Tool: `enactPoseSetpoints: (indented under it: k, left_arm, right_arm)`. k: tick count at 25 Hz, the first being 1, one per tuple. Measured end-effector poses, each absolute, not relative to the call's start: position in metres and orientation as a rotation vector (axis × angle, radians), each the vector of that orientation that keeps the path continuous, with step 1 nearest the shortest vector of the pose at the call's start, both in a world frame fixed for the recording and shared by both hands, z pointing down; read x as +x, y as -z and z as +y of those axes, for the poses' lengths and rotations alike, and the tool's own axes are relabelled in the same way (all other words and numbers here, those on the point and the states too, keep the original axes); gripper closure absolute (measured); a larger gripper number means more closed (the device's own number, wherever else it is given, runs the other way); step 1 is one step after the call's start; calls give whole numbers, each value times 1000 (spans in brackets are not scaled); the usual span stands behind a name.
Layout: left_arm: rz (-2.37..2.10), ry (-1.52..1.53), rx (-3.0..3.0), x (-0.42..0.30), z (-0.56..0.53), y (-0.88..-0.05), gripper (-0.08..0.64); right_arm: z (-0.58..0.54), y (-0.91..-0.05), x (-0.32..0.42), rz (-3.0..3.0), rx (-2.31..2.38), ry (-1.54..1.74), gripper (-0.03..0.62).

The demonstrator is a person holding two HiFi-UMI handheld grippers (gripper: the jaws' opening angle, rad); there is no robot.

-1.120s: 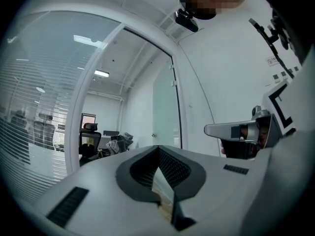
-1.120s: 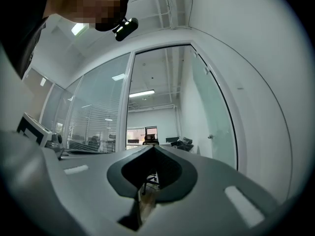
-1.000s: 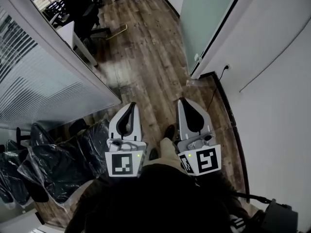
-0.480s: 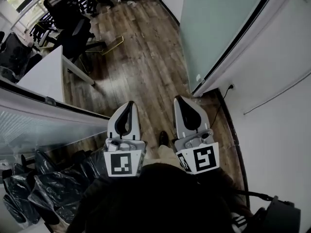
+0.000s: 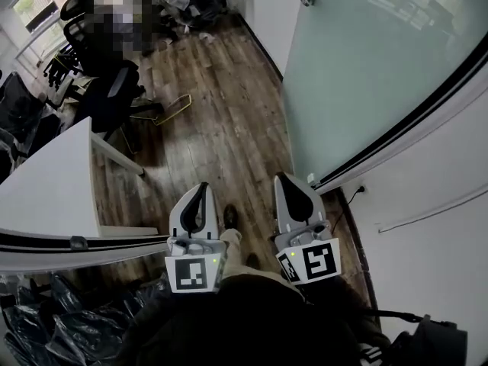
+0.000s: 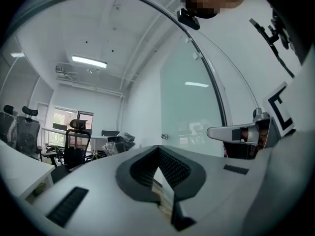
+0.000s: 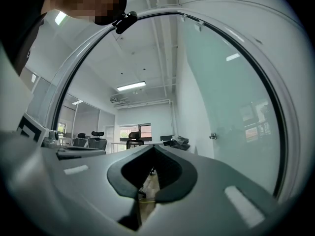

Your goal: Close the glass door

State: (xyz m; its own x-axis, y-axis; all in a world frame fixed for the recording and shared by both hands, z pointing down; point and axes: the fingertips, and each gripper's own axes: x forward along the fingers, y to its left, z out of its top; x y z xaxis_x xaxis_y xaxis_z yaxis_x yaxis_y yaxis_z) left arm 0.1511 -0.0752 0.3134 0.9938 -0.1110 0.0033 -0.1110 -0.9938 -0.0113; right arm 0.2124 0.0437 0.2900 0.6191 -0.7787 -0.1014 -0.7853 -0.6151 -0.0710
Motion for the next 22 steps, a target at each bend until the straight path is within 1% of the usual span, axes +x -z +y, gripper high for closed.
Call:
enactPoseSetpoints:
  k: [6,11,16,18,22]
  left_arm:
    - [155,-18,-3133,268,-147,-326,563]
    - [123,-58,-3141,362,-193,-305,563]
    - [106,-50,-3153,416,-231,-295,563]
    - [141,-100,-3188,450,-242,-289,563]
    - [85,-99,-3191,515,-240,-310,563]
  right_arm:
    - [-20,-305,324,1270,-2747,-122,591]
    - [-64,-287,410,1250,-2748,-118,591]
    - [-96,-273,473,1202,-2801,-63,591]
    - [-103,-274,505,1190,-2815,-52,591]
    - [-107,-291,567,1181,-2822,-42,591]
